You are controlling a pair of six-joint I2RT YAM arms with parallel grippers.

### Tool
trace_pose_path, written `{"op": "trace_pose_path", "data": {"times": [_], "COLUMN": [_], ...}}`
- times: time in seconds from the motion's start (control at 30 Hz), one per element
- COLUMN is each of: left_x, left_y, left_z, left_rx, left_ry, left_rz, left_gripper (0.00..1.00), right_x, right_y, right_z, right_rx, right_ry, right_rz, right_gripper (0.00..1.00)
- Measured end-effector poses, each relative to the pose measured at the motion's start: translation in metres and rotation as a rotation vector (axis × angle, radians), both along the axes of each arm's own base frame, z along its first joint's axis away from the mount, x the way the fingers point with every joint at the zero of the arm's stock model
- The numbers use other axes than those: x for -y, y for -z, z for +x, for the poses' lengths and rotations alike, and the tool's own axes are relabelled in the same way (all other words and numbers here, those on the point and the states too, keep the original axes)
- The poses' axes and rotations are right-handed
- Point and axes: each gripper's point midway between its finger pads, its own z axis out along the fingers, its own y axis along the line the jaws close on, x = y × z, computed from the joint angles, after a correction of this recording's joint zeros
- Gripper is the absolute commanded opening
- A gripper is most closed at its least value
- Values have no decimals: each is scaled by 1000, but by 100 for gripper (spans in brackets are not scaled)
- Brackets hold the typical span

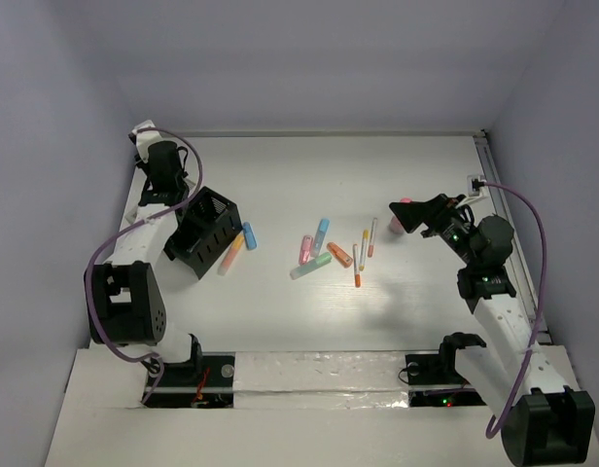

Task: Sort the stationery into containers
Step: Place the stationery in the storage box.

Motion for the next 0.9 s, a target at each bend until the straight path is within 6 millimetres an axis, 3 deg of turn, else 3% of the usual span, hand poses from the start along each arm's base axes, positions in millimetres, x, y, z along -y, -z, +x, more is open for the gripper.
{"op": "trace_pose_path", "data": {"times": [0.47,0.9], "left_x": [-7,-12], "left_y": [17,11], "left_z": [16,18], "left_rx": [-15,12], "left_ry": [-14,-38], "left_rz": [56,71], "left_gripper": [12,37], "right_x": [-2,-3], "right_y": [1,1], "right_z": [-1,-2], "right_rx": [-3,-2], "right_ry": [-14,-17], "right_rz": [-1,-2], "right_gripper": [100,100]}}
